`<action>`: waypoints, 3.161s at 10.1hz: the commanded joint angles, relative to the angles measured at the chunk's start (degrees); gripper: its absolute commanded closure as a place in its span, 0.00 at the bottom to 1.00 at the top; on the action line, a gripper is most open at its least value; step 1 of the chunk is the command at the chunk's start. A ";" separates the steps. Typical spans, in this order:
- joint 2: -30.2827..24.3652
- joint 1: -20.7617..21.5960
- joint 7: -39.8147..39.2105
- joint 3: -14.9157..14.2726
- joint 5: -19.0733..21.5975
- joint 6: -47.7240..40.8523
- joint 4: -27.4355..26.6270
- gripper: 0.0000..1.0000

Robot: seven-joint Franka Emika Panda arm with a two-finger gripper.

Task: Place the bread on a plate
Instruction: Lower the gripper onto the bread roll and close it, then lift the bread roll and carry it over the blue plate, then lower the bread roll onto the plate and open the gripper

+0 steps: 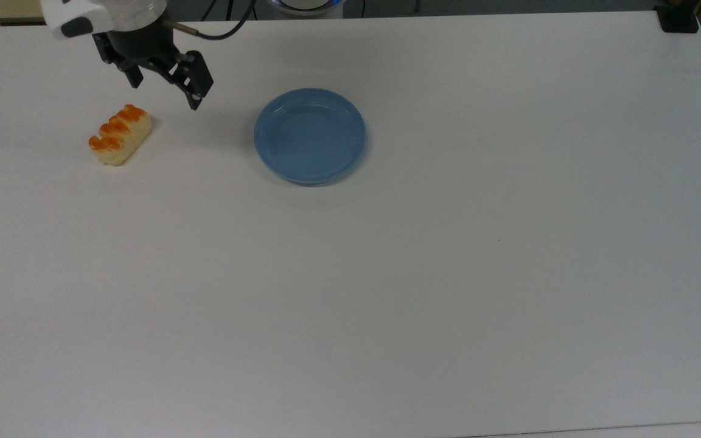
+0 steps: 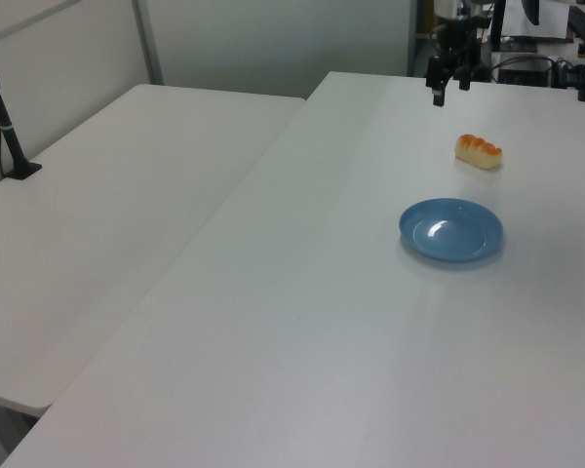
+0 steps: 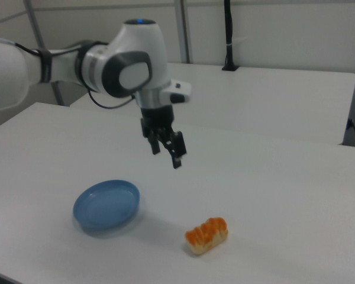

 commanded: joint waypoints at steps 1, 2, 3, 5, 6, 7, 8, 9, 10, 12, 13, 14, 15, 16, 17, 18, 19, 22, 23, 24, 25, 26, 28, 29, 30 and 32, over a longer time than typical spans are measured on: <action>3.42 0.56 -1.16 -5.17 1.03 10.28 -4.91 0.00; 4.91 0.56 -1.16 -6.23 1.03 13.19 -6.14 0.00; 6.23 -0.13 -1.16 -6.76 0.94 15.48 -7.46 0.00; 8.43 -1.11 -3.08 -8.86 0.85 22.76 -12.10 0.00; 9.49 -1.19 -4.66 -10.01 0.85 25.93 -13.87 0.00; 10.28 -1.37 -6.24 -11.15 0.85 27.18 -14.75 0.00; 11.07 -1.55 -7.30 -11.86 0.85 27.37 -15.20 0.00; 12.04 -1.55 -7.31 -11.95 0.85 27.46 -15.29 0.00; 12.31 -1.55 -7.40 -11.95 0.85 28.59 -15.20 0.08; 12.31 -1.29 -10.56 -11.86 0.94 28.86 -15.29 0.78; 12.13 -0.76 -10.04 -11.69 1.12 28.78 -15.20 0.87; 11.52 -0.49 -9.52 -11.34 1.20 28.25 -14.94 0.87; 10.30 -0.32 -8.03 -10.64 1.20 26.94 -14.50 0.86; 9.16 0.38 -6.10 -8.46 1.20 25.28 -13.63 0.82; 8.62 0.91 -2.78 -5.74 1.20 22.74 -11.97 0.79; 7.49 2.13 -0.48 -3.45 1.20 20.80 -11.34 0.75; 6.17 3.54 1.11 -1.16 1.20 19.04 -11.16 0.73; 4.49 6.52 7.79 7.19 0.42 16.22 -11.25 0.68; 4.57 7.84 8.06 8.78 0.33 15.51 -11.33 0.68; 4.57 9.25 8.07 9.31 0.24 14.63 -11.60 0.65; 4.49 10.48 8.07 9.41 -0.37 13.67 -11.95 0.64; 4.49 10.67 7.98 9.58 -1.16 12.70 -12.56 0.64; 4.49 10.85 7.37 10.29 -3.18 12.60 -15.63 0.62; 4.31 10.85 5.97 10.37 -3.71 11.73 -16.95 0.59; 4.31 10.67 5.35 10.37 -4.33 11.46 -17.40 0.51; 4.14 10.06 5.87 10.29 -4.33 11.20 -17.31 0.00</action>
